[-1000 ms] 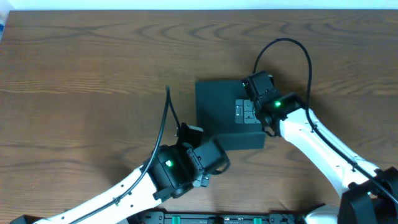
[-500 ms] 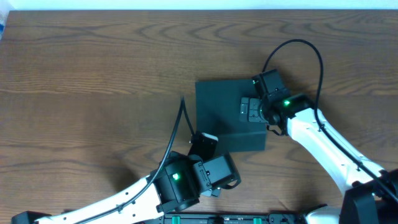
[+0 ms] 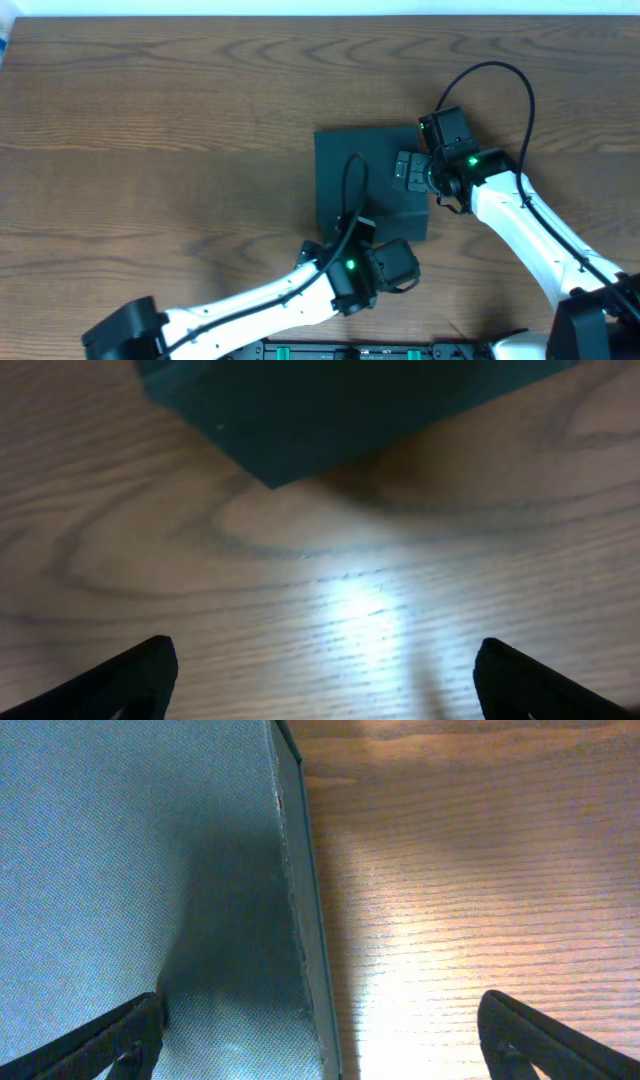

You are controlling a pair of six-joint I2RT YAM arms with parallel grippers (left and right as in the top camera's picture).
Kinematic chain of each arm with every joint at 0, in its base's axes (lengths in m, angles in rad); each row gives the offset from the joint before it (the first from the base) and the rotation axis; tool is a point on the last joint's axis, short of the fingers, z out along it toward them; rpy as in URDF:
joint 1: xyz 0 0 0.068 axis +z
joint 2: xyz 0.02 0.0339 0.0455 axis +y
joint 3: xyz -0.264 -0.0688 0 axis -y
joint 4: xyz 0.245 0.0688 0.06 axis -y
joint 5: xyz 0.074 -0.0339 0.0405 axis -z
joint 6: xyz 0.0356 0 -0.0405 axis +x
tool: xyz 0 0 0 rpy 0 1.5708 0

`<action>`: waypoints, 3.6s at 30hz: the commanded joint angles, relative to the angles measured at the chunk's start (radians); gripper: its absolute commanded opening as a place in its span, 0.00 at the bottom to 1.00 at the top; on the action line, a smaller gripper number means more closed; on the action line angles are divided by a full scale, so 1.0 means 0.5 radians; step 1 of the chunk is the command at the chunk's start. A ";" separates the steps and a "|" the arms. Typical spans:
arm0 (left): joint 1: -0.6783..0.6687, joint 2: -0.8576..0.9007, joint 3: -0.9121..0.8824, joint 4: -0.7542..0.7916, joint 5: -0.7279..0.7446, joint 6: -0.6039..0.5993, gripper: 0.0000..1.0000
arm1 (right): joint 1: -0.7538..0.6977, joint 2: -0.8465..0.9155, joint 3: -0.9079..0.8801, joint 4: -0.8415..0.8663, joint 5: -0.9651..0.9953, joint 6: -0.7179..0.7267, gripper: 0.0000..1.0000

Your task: Pack container

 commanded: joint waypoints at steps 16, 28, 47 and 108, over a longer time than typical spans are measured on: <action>-0.006 0.091 -0.010 0.423 -0.390 -0.009 0.96 | -0.055 0.074 -0.356 0.000 0.157 -0.030 0.99; -0.007 0.295 -0.005 0.544 -0.168 -0.009 0.96 | -0.055 0.074 -0.356 0.013 0.159 -0.030 0.99; -0.004 0.411 -0.014 0.642 -0.262 -0.554 0.96 | -0.056 0.074 -0.356 0.072 0.211 -0.031 0.99; 0.745 -0.024 -0.017 0.863 -0.607 0.220 0.96 | -0.055 -0.785 -0.340 -0.293 0.133 -0.006 0.99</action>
